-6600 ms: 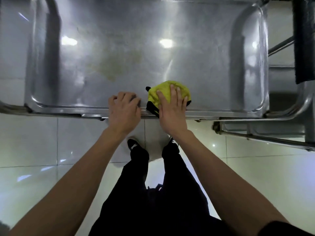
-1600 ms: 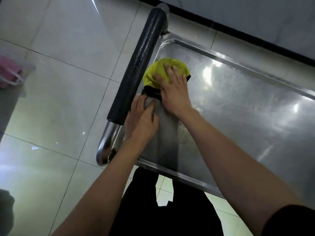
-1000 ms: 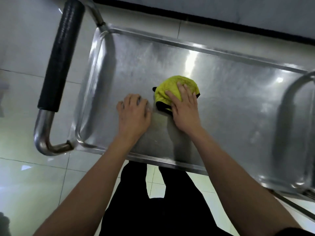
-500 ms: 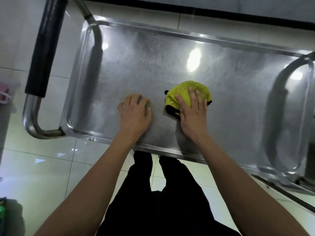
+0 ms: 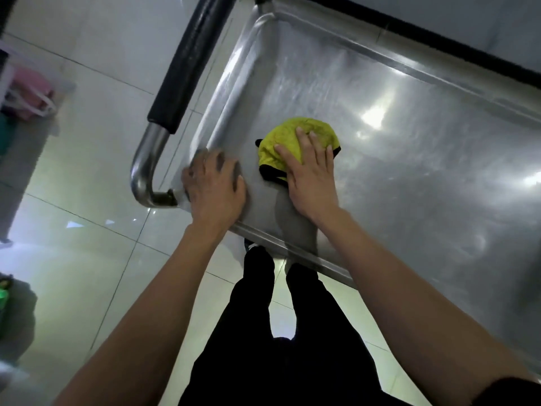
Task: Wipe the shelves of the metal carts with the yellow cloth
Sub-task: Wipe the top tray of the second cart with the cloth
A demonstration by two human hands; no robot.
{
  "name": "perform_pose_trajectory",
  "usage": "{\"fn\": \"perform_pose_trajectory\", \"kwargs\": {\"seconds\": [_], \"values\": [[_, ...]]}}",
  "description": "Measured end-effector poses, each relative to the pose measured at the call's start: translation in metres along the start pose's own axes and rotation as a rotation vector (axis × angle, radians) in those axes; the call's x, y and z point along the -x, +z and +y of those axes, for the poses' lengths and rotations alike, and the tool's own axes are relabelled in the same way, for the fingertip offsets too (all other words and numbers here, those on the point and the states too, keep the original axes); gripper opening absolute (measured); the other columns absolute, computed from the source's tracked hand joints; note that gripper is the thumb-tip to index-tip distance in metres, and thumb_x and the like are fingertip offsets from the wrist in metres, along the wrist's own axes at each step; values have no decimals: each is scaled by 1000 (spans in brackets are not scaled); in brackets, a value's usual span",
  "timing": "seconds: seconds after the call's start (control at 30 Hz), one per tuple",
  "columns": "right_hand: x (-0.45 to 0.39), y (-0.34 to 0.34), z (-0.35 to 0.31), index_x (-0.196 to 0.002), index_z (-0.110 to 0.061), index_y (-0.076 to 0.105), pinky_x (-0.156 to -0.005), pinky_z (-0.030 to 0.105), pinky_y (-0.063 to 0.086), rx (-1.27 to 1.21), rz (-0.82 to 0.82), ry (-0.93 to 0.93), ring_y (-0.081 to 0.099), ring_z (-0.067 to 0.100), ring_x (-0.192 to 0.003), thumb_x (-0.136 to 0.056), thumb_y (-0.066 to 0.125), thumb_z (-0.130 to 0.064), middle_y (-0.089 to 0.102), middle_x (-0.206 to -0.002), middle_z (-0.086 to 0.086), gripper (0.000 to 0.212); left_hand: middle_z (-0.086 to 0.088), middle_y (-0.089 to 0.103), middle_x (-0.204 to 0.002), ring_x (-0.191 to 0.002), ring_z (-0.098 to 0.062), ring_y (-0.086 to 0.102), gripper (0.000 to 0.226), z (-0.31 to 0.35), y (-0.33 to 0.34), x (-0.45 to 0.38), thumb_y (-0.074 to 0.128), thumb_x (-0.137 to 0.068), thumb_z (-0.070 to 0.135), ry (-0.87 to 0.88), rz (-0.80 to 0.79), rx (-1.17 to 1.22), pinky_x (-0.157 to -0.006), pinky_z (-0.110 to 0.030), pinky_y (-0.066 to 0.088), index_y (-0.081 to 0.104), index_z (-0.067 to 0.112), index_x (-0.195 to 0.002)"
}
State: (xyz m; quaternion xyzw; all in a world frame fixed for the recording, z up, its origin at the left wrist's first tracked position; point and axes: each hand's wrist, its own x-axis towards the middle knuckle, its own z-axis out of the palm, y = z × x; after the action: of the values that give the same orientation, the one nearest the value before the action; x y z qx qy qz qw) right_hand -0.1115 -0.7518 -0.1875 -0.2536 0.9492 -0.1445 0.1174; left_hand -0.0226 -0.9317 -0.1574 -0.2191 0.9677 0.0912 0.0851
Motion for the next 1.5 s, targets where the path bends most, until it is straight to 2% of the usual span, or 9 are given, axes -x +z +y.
{"fn": "perform_pose_trajectory", "kwargs": {"seconds": [0.1,0.3,0.57,0.7,0.8,0.9,1.03,1.2,1.5], "values": [[-35,2,-34,-147,-43,37,-121,55,6,7,-56,-49,5,29,-152,-96,46,-23,11,-165,4,56,-6,42,-142,-139,-31,29,39,-28,0,-6,49,-92,37,-31,-3,5,-110,-54,28,56,20,-128],[-98,4,-92,-148,-44,35,-121,54,7,37,-134,-142,8,28,-152,-100,37,-27,12,-165,3,51,-6,43,-145,-140,-29,31,45,-41,2,-9,44,-95,37,1,-24,26,-112,-50,30,52,20,-135],[-87,4,-85,-149,-43,34,-121,52,10,58,-138,-188,8,27,-152,-101,36,-27,12,-165,3,50,-6,35,-153,-149,-28,19,50,-44,2,-3,45,-95,39,7,-57,28,-118,-52,21,48,20,-141],[-46,6,-57,-148,-43,36,-121,51,9,26,-127,-172,9,27,-152,-101,40,-26,14,-165,3,50,-9,37,-150,-147,-31,22,49,-29,3,15,48,-92,38,-17,-48,3,-115,-55,23,50,17,-136],[-6,2,-22,-147,-44,38,-121,51,10,8,-113,-142,10,28,-152,-98,46,-25,15,-165,3,53,-10,45,-142,-141,-32,31,40,-5,8,35,48,-92,37,19,-20,-23,-110,-52,26,58,15,-124],[41,-2,16,-147,-43,37,-121,53,12,20,-103,-125,10,28,-152,-98,48,-24,15,-165,3,54,-10,48,-138,-136,-32,36,39,28,18,63,48,-91,39,60,-48,-23,-106,-49,31,57,15,-121],[106,-7,70,-147,-44,36,-120,53,14,10,-62,-95,9,27,-152,-99,44,-25,15,-164,2,52,-10,50,-135,-133,-32,39,36,77,30,95,52,-90,38,118,-44,-23,-100,-48,36,58,17,-119],[176,-8,121,-146,-44,35,-120,54,15,5,-18,-13,9,27,-152,-98,33,-29,15,-164,3,51,-9,45,-139,-137,-31,34,37,116,40,123,47,-94,39,152,-55,-25,-105,-48,33,54,18,-123],[199,-7,127,-146,-42,36,-120,57,14,67,1,-18,11,33,-151,-98,29,-33,15,-164,6,49,-6,46,-137,-134,-27,37,34,97,39,148,50,-94,34,99,-8,27,-107,-49,34,58,19,-124]]}}
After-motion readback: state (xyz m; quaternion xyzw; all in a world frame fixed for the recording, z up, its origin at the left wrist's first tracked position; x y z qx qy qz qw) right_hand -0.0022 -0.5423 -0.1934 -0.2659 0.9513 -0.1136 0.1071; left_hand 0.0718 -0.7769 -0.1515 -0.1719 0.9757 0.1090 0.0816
